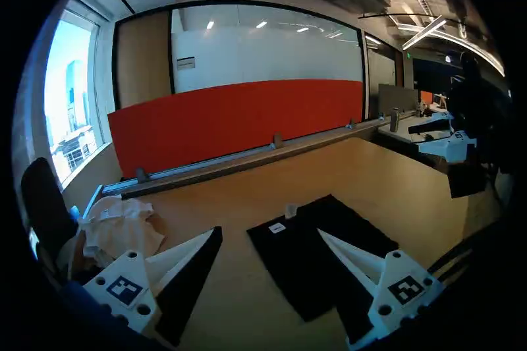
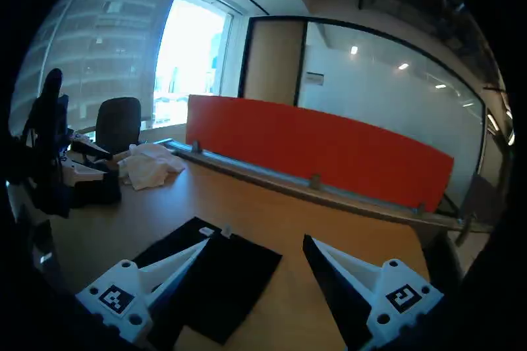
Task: Fold towel
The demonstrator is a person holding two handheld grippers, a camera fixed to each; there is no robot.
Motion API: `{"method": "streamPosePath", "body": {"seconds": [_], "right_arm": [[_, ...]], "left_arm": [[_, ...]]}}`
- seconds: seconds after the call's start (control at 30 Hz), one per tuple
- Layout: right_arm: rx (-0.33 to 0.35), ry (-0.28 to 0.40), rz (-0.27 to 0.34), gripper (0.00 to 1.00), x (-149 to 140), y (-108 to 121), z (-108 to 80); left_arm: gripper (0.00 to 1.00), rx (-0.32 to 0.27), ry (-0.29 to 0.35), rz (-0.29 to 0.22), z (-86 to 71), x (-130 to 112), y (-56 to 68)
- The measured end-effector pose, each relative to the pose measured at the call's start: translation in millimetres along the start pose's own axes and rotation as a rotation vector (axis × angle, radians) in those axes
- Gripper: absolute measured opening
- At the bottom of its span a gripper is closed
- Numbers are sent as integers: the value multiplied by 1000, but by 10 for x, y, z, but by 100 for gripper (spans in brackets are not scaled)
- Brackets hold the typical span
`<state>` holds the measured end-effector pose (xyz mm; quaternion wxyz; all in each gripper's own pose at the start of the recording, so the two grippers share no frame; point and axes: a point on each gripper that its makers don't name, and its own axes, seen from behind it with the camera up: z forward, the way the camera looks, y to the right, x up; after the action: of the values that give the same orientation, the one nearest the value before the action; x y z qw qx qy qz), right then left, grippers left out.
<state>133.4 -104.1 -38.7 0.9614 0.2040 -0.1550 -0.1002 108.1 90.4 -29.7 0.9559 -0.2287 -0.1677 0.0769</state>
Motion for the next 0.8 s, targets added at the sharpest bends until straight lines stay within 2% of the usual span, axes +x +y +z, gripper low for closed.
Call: {"method": "streamPosePath", "body": {"seconds": [0.27, 0.8], "right_arm": [[52, -67, -13, 100, -384, -132, 72], [114, -236, -52, 100, -1414, -296, 262]], "left_arm": [[96, -31, -66, 17, 101, -387, 147], [96, -94, -244, 19, 334, -1395, 450]]}}
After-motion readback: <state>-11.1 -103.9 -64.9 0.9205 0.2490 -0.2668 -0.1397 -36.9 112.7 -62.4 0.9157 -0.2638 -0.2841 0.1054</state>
